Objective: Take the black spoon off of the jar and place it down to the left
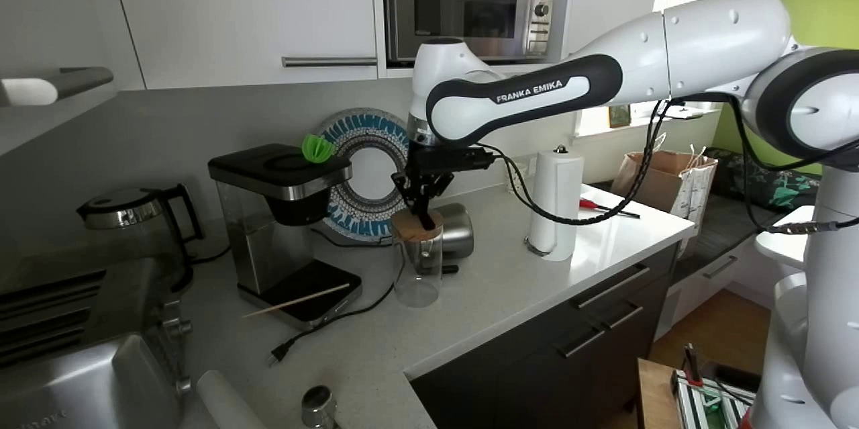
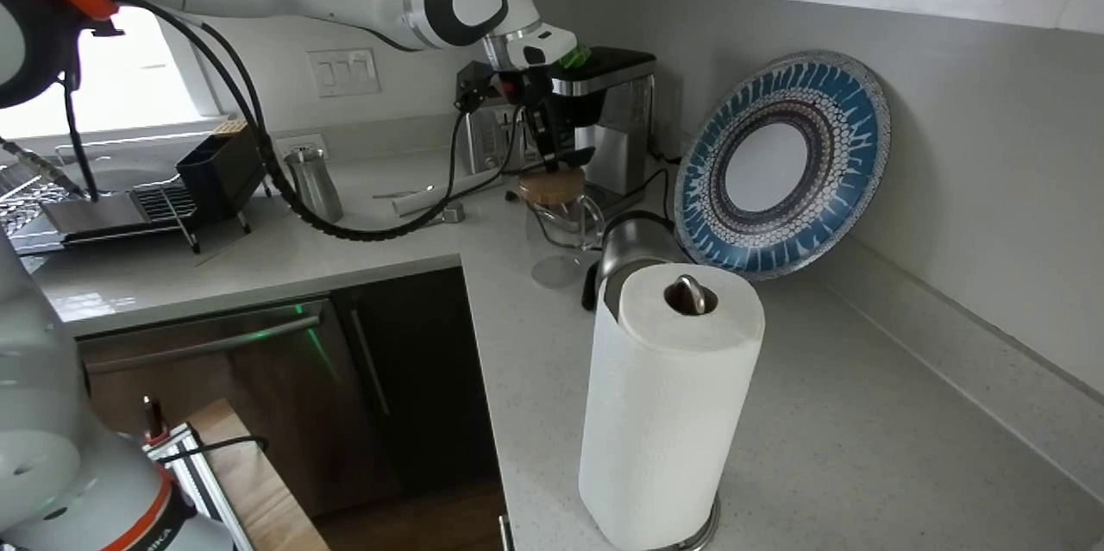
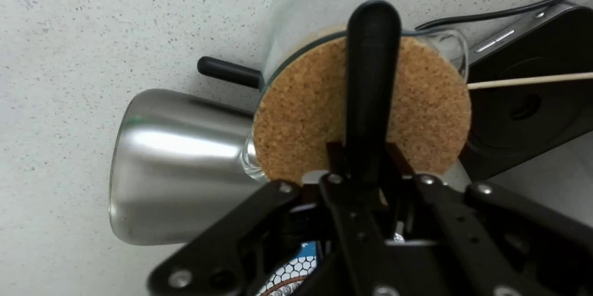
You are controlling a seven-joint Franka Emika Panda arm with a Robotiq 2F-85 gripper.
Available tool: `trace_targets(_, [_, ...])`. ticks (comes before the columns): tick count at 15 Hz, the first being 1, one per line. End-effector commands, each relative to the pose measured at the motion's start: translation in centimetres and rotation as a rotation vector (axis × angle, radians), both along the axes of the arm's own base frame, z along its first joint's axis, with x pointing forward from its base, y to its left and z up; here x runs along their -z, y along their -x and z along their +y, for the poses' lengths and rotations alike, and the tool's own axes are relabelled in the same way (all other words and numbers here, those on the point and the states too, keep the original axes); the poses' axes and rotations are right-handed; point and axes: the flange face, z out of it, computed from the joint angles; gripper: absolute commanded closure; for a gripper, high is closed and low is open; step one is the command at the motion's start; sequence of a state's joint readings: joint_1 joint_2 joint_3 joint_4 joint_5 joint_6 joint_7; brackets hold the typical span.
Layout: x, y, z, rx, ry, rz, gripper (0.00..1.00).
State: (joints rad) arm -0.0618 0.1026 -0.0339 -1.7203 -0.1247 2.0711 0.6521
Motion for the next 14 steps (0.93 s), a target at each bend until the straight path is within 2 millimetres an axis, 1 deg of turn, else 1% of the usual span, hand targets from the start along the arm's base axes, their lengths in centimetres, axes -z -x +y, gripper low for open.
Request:
trace_targets(1, [-2.5,1.2,1.4,-0.03,-0.005,-0.015,0.94])
trace_targets(3, [-3.8,2.2,3.4,-0.089,-0.043,-0.029,0.94])
trace_targets(6, [-4.3,3.9,7.5,-0.195,-0.119,0.011,0.94])
trace_targets(8, [-3.6,5.5,10.8,-0.289,-0.179,0.069,0.94])
trace_targets(9, [-2.9,6.4,12.5,-0.328,-0.204,0.101,0.94])
trace_targets(10, [-2.6,7.1,13.8,-0.365,-0.233,0.136,0.94])
trace_targets(11, [-2.3,7.6,14.7,-0.399,-0.269,0.168,0.94])
trace_targets(12, [-3.0,5.8,13.8,-0.343,-0.216,0.124,0.77])
trace_targets(13, [-2.7,6.4,14.8,-0.368,-0.233,0.145,0.77])
trace_targets(14, [-2.6,6.7,15.2,-0.379,-0.24,0.153,0.77])
